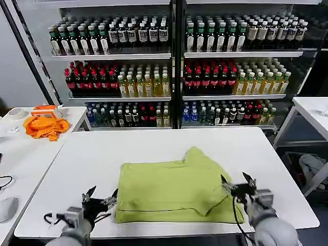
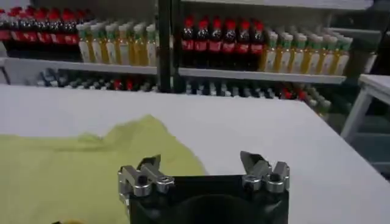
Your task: Fold and organize the clothes.
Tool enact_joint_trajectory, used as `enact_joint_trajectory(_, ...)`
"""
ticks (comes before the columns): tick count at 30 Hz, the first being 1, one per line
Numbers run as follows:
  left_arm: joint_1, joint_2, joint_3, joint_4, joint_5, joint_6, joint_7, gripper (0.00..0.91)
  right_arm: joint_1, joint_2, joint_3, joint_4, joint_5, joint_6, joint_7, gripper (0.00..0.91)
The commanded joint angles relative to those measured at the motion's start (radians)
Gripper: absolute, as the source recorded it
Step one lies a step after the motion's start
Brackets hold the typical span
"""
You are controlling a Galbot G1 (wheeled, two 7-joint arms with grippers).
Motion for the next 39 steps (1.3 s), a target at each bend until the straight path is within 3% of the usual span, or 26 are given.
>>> enact_joint_trajectory(1,-0.415,0.019,0.182,0.301,-0.117,0.065,-0.004,0.907,0.415,0.057,-0.21,-0.321,0.07,-0.019,0.029,0.907)
enact_joint_trajectory(10,-0.571,-0.016,0.303,0.46,-0.111,0.075,-0.002,0.907,0.514,0.13,-0.267,-0.553,0.059,-0.015,0.016,0.907)
enact_joint_trajectory(15,-0.637,-0.064,0.331,0.562,-0.08,0.074,-0.006,0.907,0.528,0.166,-0.311,-0.625,-0.023,0.015,0.0,0.907)
enact_joint_trajectory(23,-0.626,-0.082,0.331,0.575,-0.075,0.073,-0.017,0.907,0.554,0.233,-0.333,-0.675,0.047,0.01,-0.016,0.907)
enact_joint_trajectory(24,-0.619,-0.079,0.33,0.568,-0.077,0.073,-0.019,0.796,0.558,0.236,-0.336,-0.683,0.051,0.009,-0.017,0.907)
enact_joint_trajectory(25,-0.616,-0.077,0.329,0.566,-0.078,0.073,-0.019,0.574,0.561,0.237,-0.34,-0.689,0.056,0.007,-0.017,0.907)
enact_joint_trajectory(26,-0.609,-0.075,0.329,0.56,-0.078,0.073,-0.018,0.413,0.563,0.237,-0.343,-0.693,0.06,0.005,-0.017,0.887)
enact_joint_trajectory(27,-0.6,-0.071,0.329,0.553,-0.076,0.071,-0.017,0.141,0.565,0.237,-0.346,-0.696,0.067,0.004,-0.02,0.776)
enact_joint_trajectory(28,-0.592,-0.07,0.327,0.547,-0.076,0.069,-0.016,0.04,0.565,0.238,-0.347,-0.698,0.071,0.004,-0.023,0.423)
enact_joint_trajectory(30,-0.579,-0.07,0.325,0.541,-0.074,0.065,-0.013,0.02,0.566,0.24,-0.349,-0.707,0.081,0.004,-0.026,0.01)
enact_joint_trajectory(39,-0.553,-0.065,0.319,0.532,-0.079,0.066,0.001,0.02,0.562,0.244,-0.354,-0.73,0.102,0.001,-0.045,0.0)
